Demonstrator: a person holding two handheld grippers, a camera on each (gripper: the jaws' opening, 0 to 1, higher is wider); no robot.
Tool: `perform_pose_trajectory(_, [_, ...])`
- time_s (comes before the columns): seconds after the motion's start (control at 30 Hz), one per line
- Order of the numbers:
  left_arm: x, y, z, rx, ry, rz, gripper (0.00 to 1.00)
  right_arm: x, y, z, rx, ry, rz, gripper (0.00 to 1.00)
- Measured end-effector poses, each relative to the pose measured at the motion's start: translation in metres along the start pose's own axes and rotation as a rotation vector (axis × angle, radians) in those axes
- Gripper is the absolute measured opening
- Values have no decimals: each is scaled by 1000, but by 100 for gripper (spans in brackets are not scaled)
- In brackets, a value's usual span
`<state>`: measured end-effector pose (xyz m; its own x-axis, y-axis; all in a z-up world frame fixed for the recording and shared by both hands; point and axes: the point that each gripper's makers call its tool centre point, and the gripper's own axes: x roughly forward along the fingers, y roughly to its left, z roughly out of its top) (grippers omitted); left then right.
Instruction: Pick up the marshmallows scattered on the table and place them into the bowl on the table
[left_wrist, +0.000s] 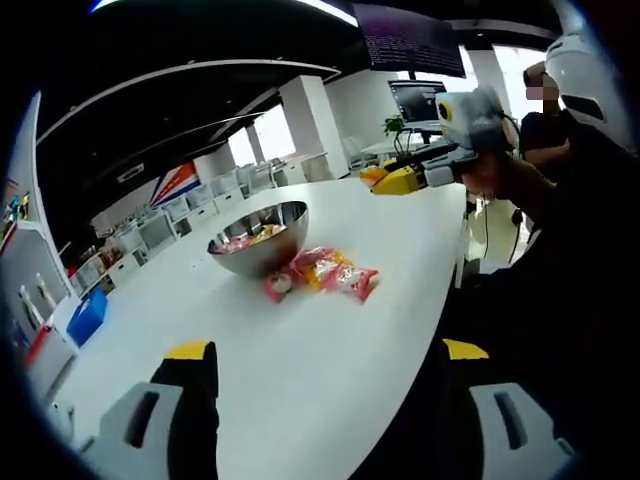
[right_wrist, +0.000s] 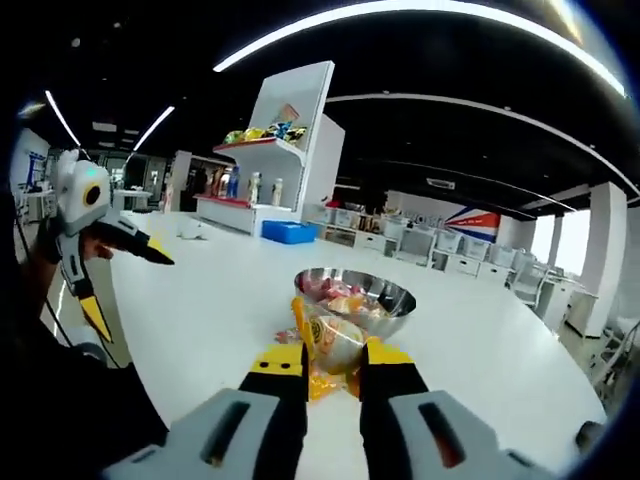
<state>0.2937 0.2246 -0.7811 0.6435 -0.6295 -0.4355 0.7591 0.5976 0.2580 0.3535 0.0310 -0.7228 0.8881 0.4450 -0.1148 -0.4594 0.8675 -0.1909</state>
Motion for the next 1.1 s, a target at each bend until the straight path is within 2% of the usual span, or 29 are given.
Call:
perform_pose_trajectory(0.13, [0,-1,1,3,-1,-5,88,-6,-15,18,-1,-26,-9,14])
perform_pose_trajectory(0.4, [0,-1,2,16,1,-5,85,-7,-45,60,-73,-97,-46,15])
perform_pose_trajectory(0.5, [0,-1,3,10,1,-8,85,-4,-51,77,-93,-121,-36,15])
perform_pose_trajectory(0.53, [0,-2,3,9,2,-13,85,2,-45,84,-99,-116,28,15])
perform_pose_trajectory(0.6, [1,-3,3,7,2,-18,85,10,-42,91,-59,-120,80,15])
perform_pose_trajectory(0.93, [3,1,3,-8,5,-2,85,48,-55,121,-93,-127,128,15])
perform_pose_trajectory(1.1, [3,-2,5,-8,5,-14,85,67,-62,152,-145,-177,114,15])
